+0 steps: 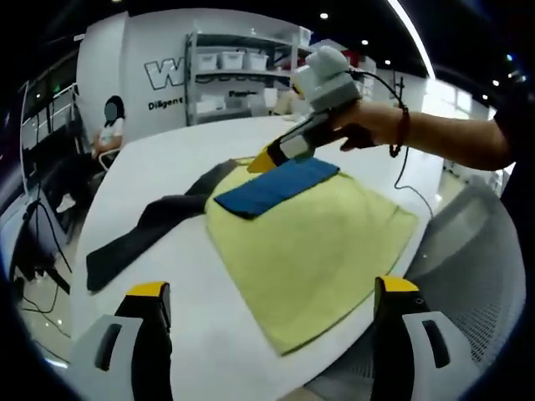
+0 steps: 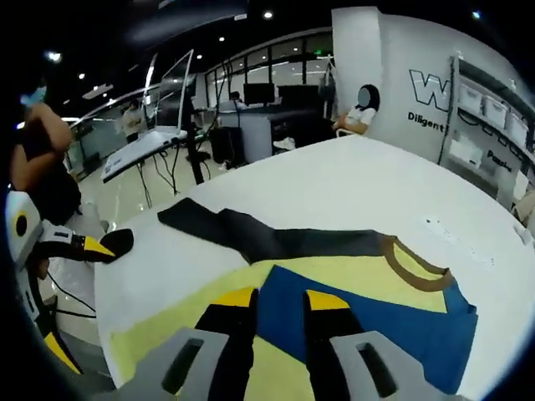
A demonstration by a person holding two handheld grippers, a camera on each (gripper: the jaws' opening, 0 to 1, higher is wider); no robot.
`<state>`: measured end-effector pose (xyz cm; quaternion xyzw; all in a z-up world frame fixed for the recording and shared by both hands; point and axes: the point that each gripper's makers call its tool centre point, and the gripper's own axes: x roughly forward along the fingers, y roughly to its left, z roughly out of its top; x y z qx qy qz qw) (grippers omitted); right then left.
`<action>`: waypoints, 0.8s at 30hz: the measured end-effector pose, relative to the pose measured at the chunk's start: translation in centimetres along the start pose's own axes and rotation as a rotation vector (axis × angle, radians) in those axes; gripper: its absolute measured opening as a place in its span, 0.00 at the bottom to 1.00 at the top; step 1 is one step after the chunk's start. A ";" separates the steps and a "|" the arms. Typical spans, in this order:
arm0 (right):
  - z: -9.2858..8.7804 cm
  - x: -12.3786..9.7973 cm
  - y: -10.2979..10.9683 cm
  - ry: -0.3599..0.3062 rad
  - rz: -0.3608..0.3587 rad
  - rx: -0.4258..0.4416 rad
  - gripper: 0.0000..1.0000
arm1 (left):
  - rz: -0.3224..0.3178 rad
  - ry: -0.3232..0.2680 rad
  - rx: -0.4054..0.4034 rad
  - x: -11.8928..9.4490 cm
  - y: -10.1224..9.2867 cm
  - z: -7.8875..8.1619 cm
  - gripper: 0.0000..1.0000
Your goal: Fold the garment on the visible template until the final outline fits inside the template.
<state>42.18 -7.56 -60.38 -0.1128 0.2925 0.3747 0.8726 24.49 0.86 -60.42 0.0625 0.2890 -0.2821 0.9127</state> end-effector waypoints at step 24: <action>-5.5 -4.8 -10.8 -0.016 -0.220 0.240 0.84 | 0.029 0.001 -0.011 0.2 0.6 0.1 0.99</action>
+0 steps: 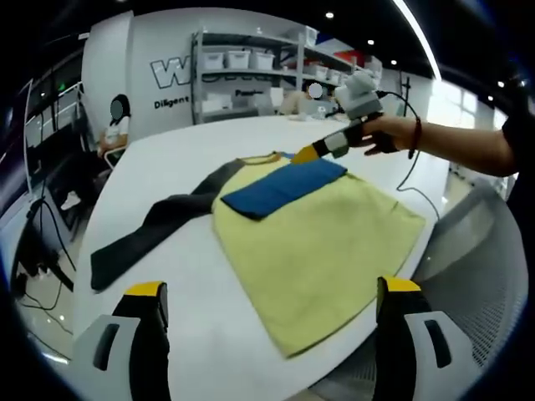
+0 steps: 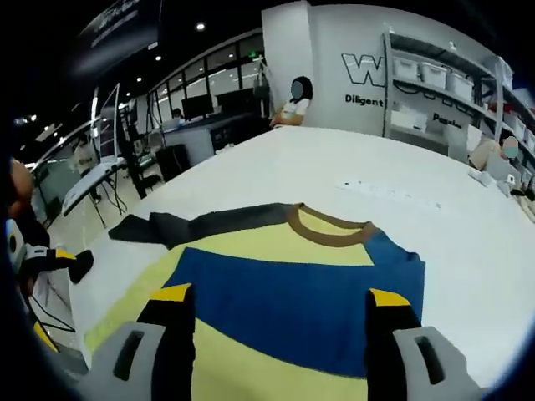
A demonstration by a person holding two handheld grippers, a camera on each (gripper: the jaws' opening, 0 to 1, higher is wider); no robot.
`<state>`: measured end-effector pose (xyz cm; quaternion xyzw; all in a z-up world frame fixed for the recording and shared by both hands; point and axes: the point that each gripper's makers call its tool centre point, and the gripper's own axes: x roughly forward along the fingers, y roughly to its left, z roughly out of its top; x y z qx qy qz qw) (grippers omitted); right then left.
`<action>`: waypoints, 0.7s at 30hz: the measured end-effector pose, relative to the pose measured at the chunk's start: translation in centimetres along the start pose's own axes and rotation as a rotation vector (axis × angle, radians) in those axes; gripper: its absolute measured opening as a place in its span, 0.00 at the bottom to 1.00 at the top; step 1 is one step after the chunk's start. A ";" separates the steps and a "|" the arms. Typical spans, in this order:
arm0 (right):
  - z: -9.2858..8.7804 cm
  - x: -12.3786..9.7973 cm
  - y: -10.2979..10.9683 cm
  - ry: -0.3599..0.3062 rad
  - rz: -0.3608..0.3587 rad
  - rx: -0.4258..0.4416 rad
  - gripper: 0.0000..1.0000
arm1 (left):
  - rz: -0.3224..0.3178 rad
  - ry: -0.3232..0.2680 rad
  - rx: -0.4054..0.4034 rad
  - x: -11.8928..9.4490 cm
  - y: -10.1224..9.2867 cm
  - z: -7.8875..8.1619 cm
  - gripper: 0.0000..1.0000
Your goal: Fold the garment on the visible template until the final outline fits inside the template.
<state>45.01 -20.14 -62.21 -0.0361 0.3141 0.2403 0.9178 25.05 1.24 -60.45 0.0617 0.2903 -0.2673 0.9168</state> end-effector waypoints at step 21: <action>-5.2 -2.8 -8.3 0.059 -0.137 0.114 0.73 | 0.005 0.013 0.007 0.0 0.2 -0.3 0.99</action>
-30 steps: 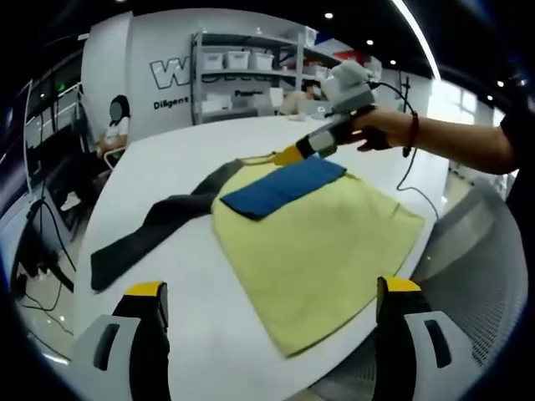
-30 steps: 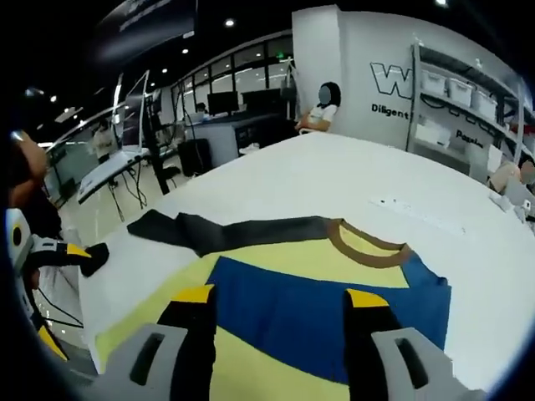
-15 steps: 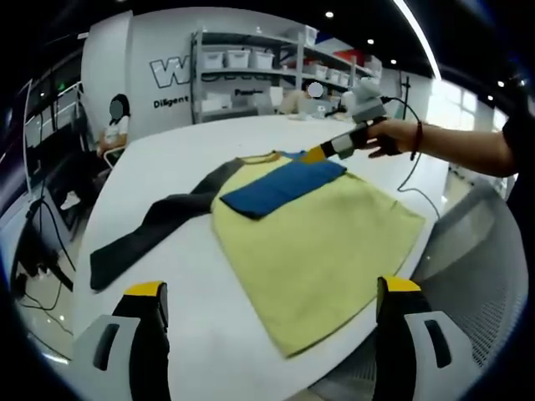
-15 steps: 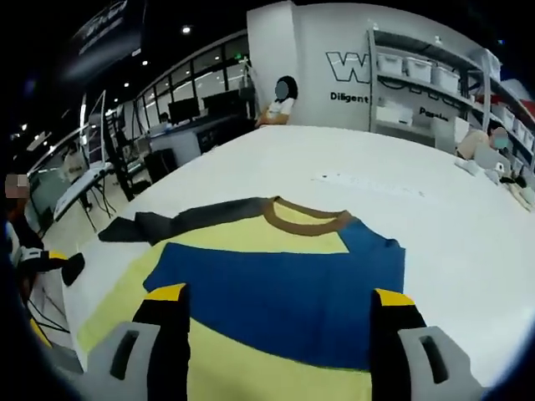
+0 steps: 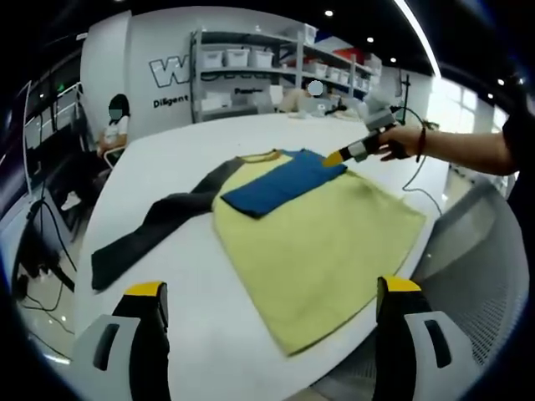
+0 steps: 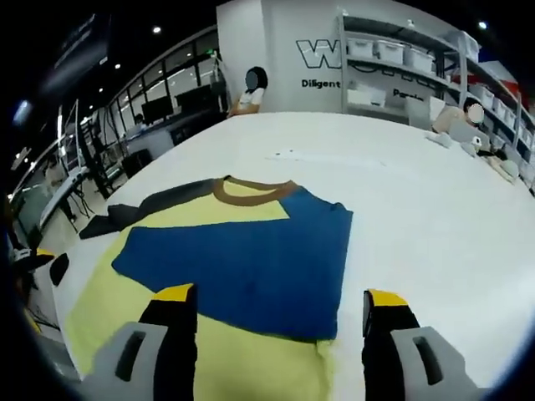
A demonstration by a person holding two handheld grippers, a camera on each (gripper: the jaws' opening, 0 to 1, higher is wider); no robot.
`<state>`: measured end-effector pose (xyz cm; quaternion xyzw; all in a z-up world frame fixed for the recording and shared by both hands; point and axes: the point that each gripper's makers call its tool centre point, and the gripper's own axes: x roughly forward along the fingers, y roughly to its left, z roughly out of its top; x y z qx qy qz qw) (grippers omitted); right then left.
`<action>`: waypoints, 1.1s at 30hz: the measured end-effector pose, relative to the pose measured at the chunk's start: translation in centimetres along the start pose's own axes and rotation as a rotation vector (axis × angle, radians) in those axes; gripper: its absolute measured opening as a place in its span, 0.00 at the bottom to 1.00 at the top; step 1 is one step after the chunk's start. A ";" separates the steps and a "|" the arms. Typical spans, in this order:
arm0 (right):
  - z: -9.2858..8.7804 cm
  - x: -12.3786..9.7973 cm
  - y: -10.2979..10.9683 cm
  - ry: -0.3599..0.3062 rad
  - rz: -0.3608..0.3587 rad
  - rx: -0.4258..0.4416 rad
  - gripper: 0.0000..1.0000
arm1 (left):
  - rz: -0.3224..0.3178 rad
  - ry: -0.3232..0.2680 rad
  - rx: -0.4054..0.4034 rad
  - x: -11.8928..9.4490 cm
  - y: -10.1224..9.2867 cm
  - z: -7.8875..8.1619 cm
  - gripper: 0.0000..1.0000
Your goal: Fold the garment on the visible template until the final outline fits inside the template.
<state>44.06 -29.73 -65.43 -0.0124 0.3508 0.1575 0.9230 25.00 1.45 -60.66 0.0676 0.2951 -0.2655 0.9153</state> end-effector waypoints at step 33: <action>-2.8 0.3 -2.5 0.073 -0.073 -0.043 0.00 | 0.011 -0.001 0.001 -0.1 0.3 -0.3 0.99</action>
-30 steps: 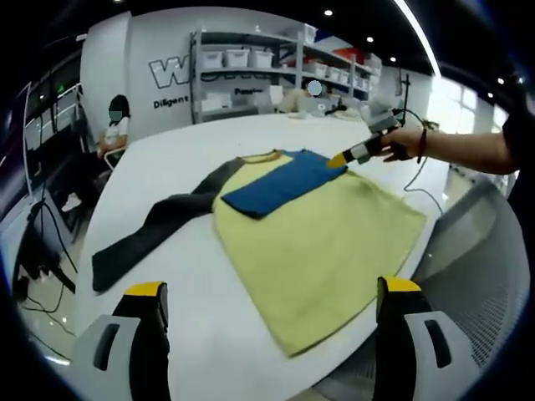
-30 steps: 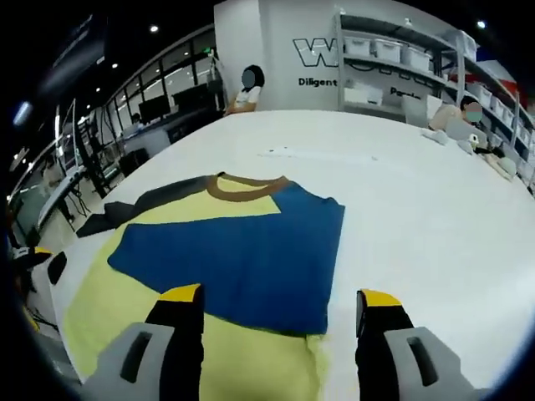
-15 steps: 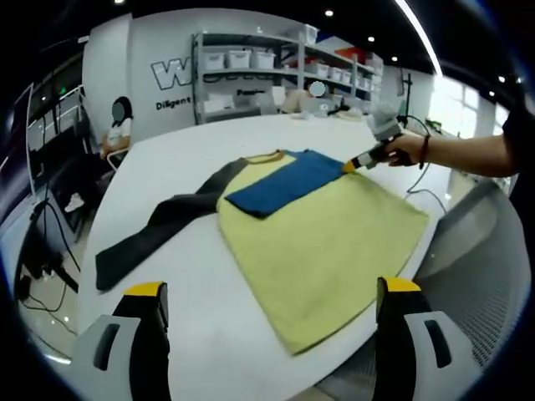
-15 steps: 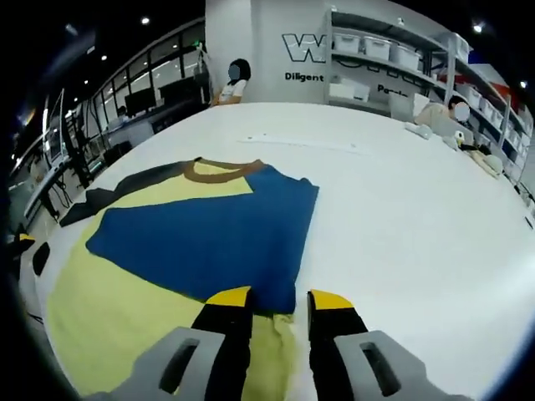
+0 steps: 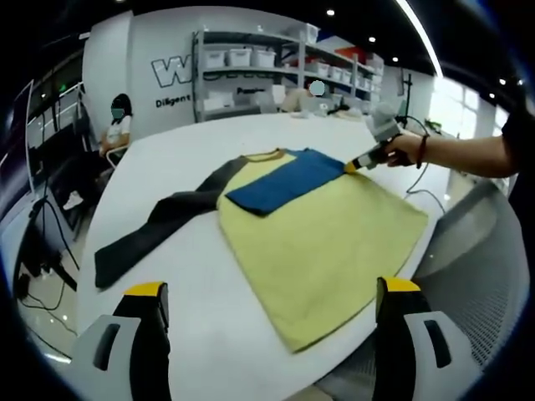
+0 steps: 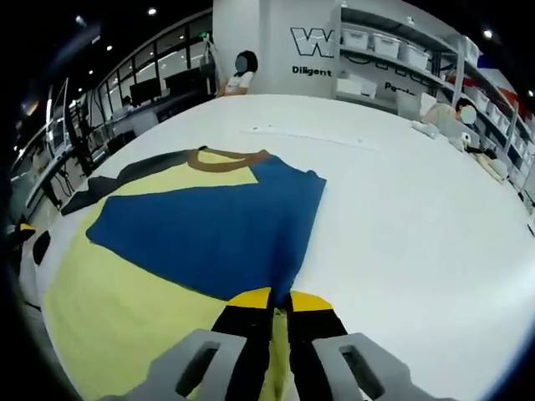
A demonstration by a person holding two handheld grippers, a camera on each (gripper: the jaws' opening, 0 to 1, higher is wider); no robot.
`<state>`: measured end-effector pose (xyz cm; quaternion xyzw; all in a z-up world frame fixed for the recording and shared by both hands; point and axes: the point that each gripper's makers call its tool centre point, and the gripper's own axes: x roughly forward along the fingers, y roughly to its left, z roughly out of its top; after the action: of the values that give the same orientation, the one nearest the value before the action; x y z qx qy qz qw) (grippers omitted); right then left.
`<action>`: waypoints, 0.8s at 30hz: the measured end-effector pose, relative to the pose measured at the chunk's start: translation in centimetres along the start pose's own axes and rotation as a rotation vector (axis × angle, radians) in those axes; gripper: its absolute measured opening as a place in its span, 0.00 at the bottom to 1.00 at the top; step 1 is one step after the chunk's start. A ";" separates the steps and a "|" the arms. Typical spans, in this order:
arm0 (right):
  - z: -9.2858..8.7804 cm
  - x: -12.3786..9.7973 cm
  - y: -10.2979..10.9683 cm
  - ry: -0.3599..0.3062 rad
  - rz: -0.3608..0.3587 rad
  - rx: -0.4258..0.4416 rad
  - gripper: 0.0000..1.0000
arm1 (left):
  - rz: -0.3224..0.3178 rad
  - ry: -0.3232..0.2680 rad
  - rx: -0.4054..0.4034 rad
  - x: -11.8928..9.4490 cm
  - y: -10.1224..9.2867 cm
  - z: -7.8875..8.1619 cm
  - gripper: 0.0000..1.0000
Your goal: Fold the garment on the visible template until the final outline fits inside the template.
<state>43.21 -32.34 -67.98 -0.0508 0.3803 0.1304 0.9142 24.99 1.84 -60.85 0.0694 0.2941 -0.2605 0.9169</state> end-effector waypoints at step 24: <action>-0.6 -0.6 -6.1 0.085 -0.071 -0.080 0.00 | 0.017 0.021 -0.008 -0.1 0.6 -0.4 0.98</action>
<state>44.11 -38.41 -68.00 -0.1061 0.4110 0.1107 0.8986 25.06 2.55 -61.10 0.0707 0.3043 -0.2509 0.9162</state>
